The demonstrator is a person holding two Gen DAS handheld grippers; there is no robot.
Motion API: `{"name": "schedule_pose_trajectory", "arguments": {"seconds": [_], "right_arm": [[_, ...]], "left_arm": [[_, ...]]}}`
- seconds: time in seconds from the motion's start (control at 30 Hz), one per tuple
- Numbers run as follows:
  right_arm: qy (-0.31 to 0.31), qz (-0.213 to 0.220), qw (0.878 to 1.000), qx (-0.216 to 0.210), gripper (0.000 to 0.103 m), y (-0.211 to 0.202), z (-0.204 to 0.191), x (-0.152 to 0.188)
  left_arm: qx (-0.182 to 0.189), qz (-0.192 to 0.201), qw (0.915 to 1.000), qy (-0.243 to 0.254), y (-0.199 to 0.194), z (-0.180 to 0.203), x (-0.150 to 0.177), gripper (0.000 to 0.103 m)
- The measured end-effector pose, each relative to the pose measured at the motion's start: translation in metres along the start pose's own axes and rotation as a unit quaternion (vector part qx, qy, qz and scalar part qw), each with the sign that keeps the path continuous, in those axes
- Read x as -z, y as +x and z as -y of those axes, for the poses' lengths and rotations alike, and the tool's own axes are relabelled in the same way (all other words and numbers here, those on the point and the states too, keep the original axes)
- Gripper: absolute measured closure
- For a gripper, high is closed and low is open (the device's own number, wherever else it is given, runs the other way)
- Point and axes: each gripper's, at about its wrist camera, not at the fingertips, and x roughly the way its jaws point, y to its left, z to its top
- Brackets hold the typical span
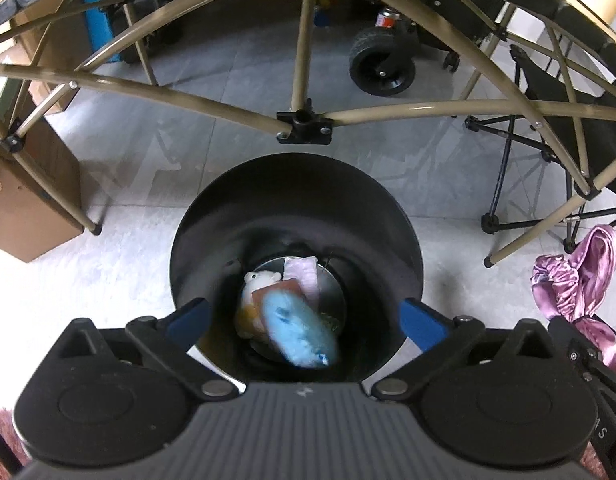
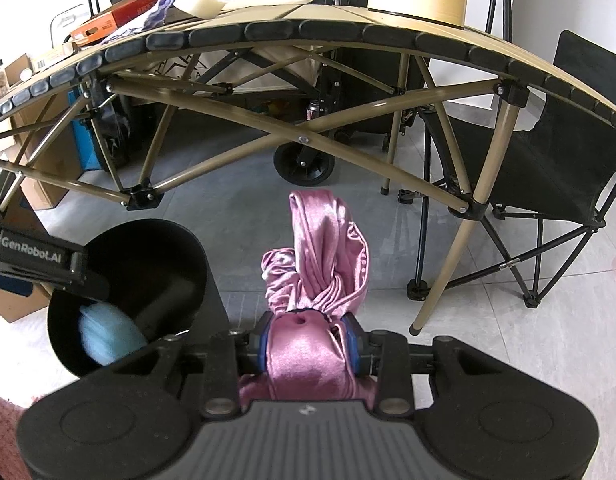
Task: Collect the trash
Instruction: 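Open the left gripper over the bin to drop the blue plush, then move the right gripper over the bin and open it to drop the pink bow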
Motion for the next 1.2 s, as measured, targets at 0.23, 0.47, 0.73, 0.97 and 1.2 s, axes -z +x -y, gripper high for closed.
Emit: {"name": "schedule_pose_trajectory", "arguments": {"seconds": [0.23,0.47,0.73,0.97,1.2], "right_arm": [[0.0,0.0,1.0,0.0,0.07,0.0,0.0,0.0],[0.0,0.0,1.0,-0.001,0.069,-0.001,0.0,0.0],[-0.011,0.002,1.0,-0.01,0.069,-0.001,-0.014,-0.003],[-0.025,0.005,0.999,-0.022,0.069,-0.002,-0.03,-0.01],[-0.044,0.002,0.998,-0.037,0.069,0.001,-0.049,-0.014]], "left_arm": [[-0.004,-0.008,1.0,-0.003,0.002,-0.001,0.001,0.0],[-0.006,-0.009,0.9999,-0.002,0.003,-0.002,0.001,0.0],[-0.007,-0.005,0.9999,-0.007,-0.003,-0.01,0.003,0.0],[-0.008,0.0,0.9999,-0.014,-0.008,-0.024,0.004,0.0],[-0.011,0.008,0.9994,-0.031,-0.014,-0.047,0.005,0.0]]}}
